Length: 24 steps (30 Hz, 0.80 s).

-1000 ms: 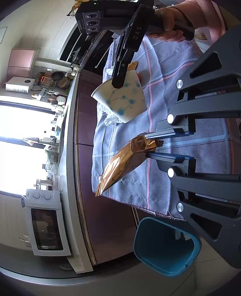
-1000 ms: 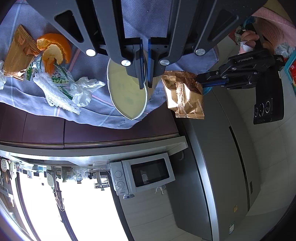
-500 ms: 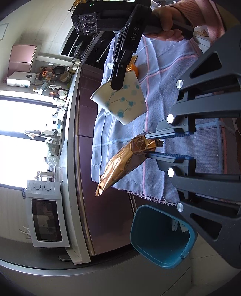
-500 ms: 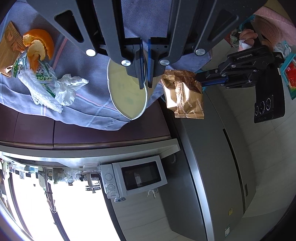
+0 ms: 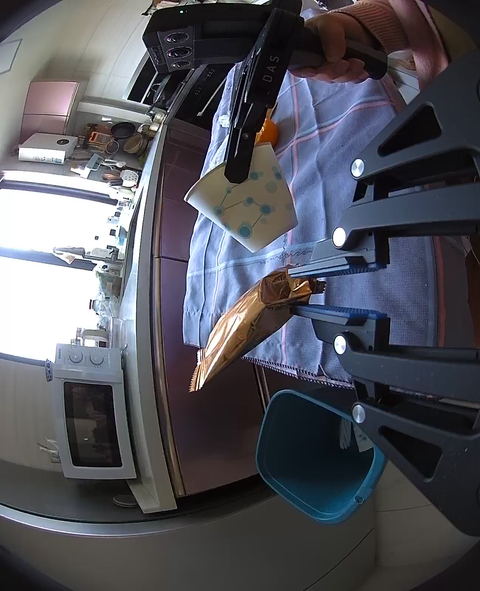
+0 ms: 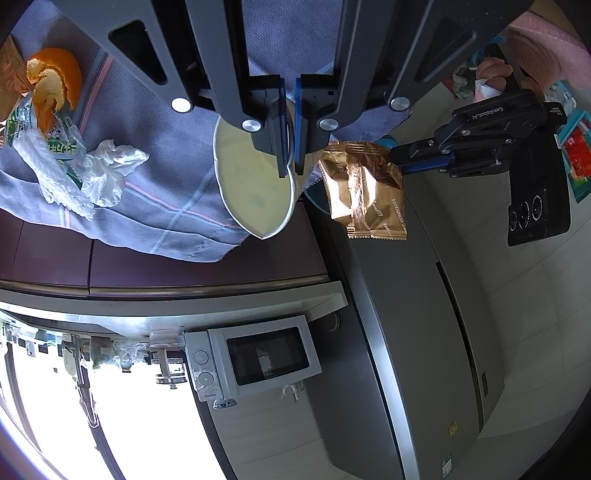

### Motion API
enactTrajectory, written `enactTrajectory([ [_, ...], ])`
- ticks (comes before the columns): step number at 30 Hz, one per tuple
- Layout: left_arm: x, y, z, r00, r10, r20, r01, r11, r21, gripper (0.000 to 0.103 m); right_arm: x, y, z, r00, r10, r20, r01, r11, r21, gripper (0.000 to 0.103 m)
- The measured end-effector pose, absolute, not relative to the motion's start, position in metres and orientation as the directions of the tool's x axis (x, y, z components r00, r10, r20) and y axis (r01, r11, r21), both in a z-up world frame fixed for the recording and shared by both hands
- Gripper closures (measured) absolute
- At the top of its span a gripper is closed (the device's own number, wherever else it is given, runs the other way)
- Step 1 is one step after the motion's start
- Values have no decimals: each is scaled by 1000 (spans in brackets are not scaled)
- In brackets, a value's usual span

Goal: Collect trash
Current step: 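Carry the wrapper with left tool toward the teal bin while right tool carries the cup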

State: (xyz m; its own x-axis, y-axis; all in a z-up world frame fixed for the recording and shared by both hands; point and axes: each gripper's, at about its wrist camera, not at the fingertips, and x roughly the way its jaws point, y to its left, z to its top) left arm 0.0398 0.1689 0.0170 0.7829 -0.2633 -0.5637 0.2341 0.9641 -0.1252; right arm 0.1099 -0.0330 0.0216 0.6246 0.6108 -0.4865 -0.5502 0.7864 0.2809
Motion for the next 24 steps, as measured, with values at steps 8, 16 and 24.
enactTrajectory([
  [8,36,182,17,794,-240,-559,203,971,-128,88,113,-20,23,607,627,-487,-570,771,283,101],
  [16,29,196,17,803,-212,-557,171,977,-126,88,120,-4,24,585,649,-486,-595,751,286,101],
  [24,26,213,16,808,-187,-559,136,982,-132,88,127,12,24,558,666,-495,-612,733,296,101],
])
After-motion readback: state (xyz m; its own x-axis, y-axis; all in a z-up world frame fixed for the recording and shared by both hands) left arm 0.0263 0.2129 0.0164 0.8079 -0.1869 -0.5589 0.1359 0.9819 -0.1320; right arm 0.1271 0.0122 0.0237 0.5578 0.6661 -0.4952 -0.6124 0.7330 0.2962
